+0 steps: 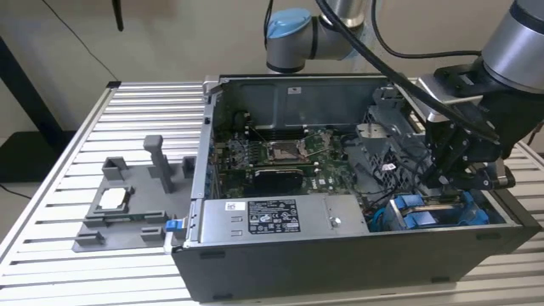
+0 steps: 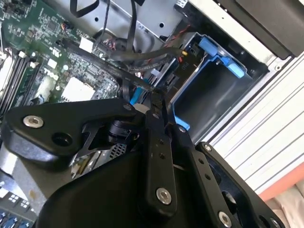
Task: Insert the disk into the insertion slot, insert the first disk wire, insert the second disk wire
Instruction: 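Insert the second disk wire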
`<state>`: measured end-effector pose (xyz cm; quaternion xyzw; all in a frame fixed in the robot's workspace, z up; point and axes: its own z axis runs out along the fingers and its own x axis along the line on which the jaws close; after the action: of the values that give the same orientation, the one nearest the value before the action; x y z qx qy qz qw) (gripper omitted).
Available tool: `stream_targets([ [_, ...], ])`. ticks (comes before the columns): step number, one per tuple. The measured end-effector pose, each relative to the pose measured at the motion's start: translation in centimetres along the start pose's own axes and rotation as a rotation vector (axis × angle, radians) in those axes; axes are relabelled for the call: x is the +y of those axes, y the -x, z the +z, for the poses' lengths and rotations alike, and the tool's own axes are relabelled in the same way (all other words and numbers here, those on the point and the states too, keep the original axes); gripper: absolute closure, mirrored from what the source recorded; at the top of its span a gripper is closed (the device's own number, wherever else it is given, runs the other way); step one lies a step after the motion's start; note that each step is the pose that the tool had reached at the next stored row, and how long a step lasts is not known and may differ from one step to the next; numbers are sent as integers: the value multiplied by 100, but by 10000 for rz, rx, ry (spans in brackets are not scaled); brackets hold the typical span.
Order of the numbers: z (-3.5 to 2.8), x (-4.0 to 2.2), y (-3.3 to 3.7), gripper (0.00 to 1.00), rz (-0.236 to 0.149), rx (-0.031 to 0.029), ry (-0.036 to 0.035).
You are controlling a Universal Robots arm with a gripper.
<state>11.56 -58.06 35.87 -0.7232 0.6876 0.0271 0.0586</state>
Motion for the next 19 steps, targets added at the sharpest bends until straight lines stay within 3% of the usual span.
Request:
stream_targets([
  [10,98,-66,-17,84,355,21,-44],
  [14,113,-72,-20,84,436,105,-58],
  [19,107,-73,-19,84,466,70,-63],
])
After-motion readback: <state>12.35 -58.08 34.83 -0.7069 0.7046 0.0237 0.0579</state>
